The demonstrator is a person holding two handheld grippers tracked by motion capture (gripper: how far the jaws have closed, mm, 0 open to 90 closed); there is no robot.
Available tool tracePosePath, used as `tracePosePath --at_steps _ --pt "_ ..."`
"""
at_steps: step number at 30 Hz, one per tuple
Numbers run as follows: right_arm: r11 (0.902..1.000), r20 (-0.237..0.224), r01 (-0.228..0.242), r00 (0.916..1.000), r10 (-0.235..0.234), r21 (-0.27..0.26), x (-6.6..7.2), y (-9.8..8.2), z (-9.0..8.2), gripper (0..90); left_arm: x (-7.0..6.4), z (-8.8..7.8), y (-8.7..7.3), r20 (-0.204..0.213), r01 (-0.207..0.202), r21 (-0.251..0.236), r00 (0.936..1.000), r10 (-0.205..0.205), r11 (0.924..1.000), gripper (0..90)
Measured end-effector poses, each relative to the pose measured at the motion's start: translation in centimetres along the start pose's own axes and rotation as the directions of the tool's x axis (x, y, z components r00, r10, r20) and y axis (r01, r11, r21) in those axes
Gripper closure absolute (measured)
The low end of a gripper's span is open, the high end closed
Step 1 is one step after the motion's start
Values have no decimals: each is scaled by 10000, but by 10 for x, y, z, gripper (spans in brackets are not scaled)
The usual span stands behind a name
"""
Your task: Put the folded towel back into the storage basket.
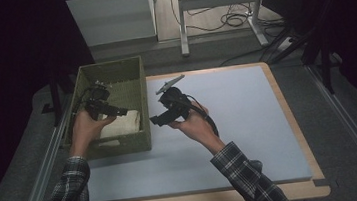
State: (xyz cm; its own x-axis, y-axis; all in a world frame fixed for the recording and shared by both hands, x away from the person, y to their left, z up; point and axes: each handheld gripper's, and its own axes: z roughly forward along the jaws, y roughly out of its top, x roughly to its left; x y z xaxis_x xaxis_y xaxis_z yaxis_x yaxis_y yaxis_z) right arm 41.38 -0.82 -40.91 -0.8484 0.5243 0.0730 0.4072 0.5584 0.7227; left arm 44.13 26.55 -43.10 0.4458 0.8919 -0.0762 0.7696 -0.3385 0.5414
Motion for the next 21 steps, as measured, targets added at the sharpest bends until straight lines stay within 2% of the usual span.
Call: tracePosePath --at_steps 3,6,7,13,16,17,21 --pt "10000 75 -77 9999 77 32 -5 -9 -4 178 -5 0 2 101 -42 -9 9999 42 10000 72" --pt "9999 172 25 9998 -27 144 -8 -16 -6 163 -9 -2 3 175 -71 -73 9998 73 9999 46" --pt "9998 269 98 9996 -103 185 -11 -24 -9 144 -12 -3 3 210 -101 -132 9997 104 9999 38" --pt "9998 103 119 9999 -121 182 -17 -42 -15 111 -20 -8 5 216 -263 -291 9994 270 9992 23" --pt "9995 117 166 9998 -169 254 -20 -52 -18 102 -27 -10 7 185 -438 -411 9988 446 9982 21" --pt "9994 131 203 9997 -207 276 -22 -56 -20 97 -34 -12 10 286 -571 -556 9979 587 9968 20" --pt "9991 250 247 9994 -256 341 -26 -69 -28 90 -47 -16 15 381 -784 -725 9960 813 9943 19"
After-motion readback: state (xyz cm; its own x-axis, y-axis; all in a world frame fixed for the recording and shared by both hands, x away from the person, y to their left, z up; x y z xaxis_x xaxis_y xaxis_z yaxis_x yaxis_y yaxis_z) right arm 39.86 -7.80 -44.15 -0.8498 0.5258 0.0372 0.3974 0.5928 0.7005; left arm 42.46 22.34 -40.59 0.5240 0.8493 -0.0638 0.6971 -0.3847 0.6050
